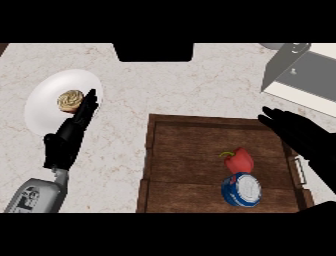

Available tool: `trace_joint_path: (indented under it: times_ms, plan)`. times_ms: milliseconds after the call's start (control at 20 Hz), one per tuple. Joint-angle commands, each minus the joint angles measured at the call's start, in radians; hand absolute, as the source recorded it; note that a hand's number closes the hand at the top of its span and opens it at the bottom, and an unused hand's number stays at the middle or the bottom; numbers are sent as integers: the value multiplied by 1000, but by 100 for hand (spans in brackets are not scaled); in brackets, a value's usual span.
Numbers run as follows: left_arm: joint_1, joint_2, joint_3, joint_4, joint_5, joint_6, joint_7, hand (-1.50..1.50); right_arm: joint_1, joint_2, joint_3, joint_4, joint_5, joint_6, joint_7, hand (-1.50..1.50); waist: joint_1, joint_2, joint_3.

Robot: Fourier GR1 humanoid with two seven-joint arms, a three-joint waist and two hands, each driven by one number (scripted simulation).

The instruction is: Pick the bell pepper from the tray and place it in the tiered shelf

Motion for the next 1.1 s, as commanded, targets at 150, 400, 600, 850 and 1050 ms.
trace_joint_path:
  times_ms: [150,400,600,850,1050]
  plan:
    - [11,-27,22,-73,-34,-12,61,0,84,143,52,-88,188,42,81,-150,6,2,2]
    - [-4,-80,8,-31,-90,-2,42,0,103,222,81,-152,292,89,129,-150,4,2,1]
    - [104,-38,18,-158,-78,-42,57,0,174,235,38,-80,347,50,13,-150,9,1,2]
    - [-16,-93,75,10,-95,-74,15,0,168,349,54,-62,416,107,15,-150,4,3,2]
    - [-67,-116,99,48,-107,-71,38,0,163,396,63,-59,458,146,28,-150,2,3,2]
